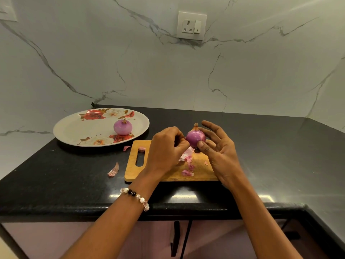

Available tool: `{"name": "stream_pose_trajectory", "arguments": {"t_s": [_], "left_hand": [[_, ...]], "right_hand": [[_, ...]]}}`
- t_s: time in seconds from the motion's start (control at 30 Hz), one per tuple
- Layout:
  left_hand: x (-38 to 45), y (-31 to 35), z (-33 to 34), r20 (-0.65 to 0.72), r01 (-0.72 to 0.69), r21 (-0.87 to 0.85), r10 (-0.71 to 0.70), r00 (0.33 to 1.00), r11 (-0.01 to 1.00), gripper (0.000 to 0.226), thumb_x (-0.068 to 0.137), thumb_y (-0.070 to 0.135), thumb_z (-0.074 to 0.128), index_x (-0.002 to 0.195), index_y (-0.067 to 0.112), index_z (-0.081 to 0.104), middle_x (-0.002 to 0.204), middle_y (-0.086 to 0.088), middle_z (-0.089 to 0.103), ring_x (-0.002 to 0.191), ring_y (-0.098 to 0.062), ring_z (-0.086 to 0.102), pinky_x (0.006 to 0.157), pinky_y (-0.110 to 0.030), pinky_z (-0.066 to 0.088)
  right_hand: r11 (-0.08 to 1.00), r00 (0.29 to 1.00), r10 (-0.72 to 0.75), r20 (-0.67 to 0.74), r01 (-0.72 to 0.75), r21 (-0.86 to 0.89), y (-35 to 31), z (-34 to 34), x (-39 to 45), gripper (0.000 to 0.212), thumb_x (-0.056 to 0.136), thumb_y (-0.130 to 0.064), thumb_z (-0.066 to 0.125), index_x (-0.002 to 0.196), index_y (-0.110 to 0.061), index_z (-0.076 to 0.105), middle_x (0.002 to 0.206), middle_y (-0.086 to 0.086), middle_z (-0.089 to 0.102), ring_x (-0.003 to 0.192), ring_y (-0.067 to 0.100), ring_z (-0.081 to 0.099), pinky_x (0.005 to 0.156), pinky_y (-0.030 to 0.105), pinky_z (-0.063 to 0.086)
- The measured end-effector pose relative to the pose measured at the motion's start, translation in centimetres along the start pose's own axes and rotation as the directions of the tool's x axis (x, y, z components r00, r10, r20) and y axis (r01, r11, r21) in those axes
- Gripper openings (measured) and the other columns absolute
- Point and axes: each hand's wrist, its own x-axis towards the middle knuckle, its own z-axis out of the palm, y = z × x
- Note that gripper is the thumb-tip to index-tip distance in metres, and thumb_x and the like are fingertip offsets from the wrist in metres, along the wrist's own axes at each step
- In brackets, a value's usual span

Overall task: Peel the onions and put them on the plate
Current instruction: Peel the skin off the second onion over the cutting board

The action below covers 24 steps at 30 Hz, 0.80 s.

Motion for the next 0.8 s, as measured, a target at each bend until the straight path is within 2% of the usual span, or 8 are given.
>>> {"name": "stream_pose_trajectory", "arguments": {"t_s": [0.07,0.17,0.27,0.37,0.43,0.53,0.7,0.8], "left_hand": [[0.09,-0.08,-0.12,-0.021,0.016,0.004,-0.016,1.0,1.0,0.01,0.081,0.016,0.067,0.075,0.014,0.059,0.069,0.005,0.057,0.063,-0.01,0.054,0.057,-0.02,0.047],[0.23,-0.08,-0.44,-0.082,0.074,-0.018,-0.075,0.994,0.997,0.009,0.082,0.016,0.066,0.075,0.012,0.061,0.068,0.003,0.058,0.064,-0.011,0.055,0.057,-0.026,0.05],[0.25,0.01,-0.66,-0.128,0.111,-0.021,-0.113,0.985,0.994,0.013,0.085,0.021,0.065,0.078,0.011,0.063,0.07,0.001,0.06,0.065,-0.011,0.057,0.059,-0.024,0.051],[0.25,0.1,-0.74,-0.144,0.115,-0.041,-0.12,0.982,0.993,0.013,0.086,0.022,0.064,0.08,0.011,0.064,0.072,0.001,0.062,0.067,-0.011,0.058,0.06,-0.022,0.051],[0.27,0.07,-0.73,-0.116,0.075,-0.038,-0.079,0.99,0.996,0.004,0.085,0.016,0.065,0.083,0.013,0.067,0.078,0.001,0.065,0.069,-0.009,0.059,0.062,-0.02,0.053],[0.22,-0.29,-0.48,-0.072,-0.01,-0.017,0.009,0.997,1.0,0.013,0.083,0.008,0.067,0.093,0.015,0.072,0.088,0.002,0.066,0.074,-0.007,0.059,0.066,-0.015,0.051],[0.31,-0.49,-0.17,-0.113,-0.051,-0.039,0.046,0.992,0.998,0.018,0.087,0.023,0.066,0.101,0.013,0.073,0.089,-0.003,0.069,0.08,-0.015,0.061,0.067,-0.028,0.055],[0.2,-0.11,-0.35,-0.084,-0.048,-0.122,0.038,0.996,0.991,0.022,0.087,0.024,0.067,0.104,0.012,0.072,0.092,-0.002,0.072,0.08,-0.011,0.064,0.068,-0.014,0.052]], "right_hand": [[0.998,1.0,-0.001,-0.004,0.001,0.06,-0.08,-0.03,0.02,0.059,0.077,-0.015,0.071,0.134,-0.019,0.052,0.129,0.004,0.063,0.118,0.023,0.063,0.091,0.037,0.057],[0.969,0.999,0.016,-0.037,-0.007,0.247,-0.37,-0.14,0.01,0.054,0.08,-0.009,0.066,0.132,-0.015,0.053,0.127,0.007,0.066,0.114,0.024,0.066,0.083,0.029,0.058],[0.909,0.995,0.067,-0.073,-0.031,0.415,-0.62,-0.33,0.01,0.049,0.083,-0.006,0.06,0.131,-0.011,0.053,0.128,0.016,0.063,0.107,0.027,0.066,0.075,0.026,0.058],[0.871,0.99,0.098,-0.097,-0.039,0.49,-0.78,-0.61,0.03,0.043,0.087,-0.005,0.054,0.129,-0.01,0.055,0.114,0.011,0.069,0.099,0.025,0.068,0.071,0.026,0.058],[0.857,0.991,0.108,-0.083,-0.05,0.513,-0.9,-0.63,0.06,0.042,0.089,-0.003,0.052,0.13,-0.008,0.054,0.11,0.01,0.07,0.097,0.025,0.069,0.071,0.026,0.058],[0.849,0.991,0.123,-0.05,-0.079,0.523,-0.98,-0.47,0.02,0.044,0.088,-0.003,0.052,0.132,-0.005,0.053,0.117,0.014,0.067,0.103,0.028,0.068,0.075,0.027,0.059],[0.878,0.993,0.116,-0.015,-0.095,0.469,-0.94,-0.44,-0.14,0.045,0.082,-0.006,0.057,0.127,-0.01,0.058,0.121,0.01,0.068,0.107,0.024,0.068,0.078,0.03,0.059],[0.92,0.993,0.119,-0.012,-0.106,0.378,-0.92,-0.38,-0.24,0.045,0.083,-0.009,0.058,0.127,-0.013,0.059,0.123,0.006,0.067,0.106,0.024,0.068,0.071,0.028,0.06]]}}
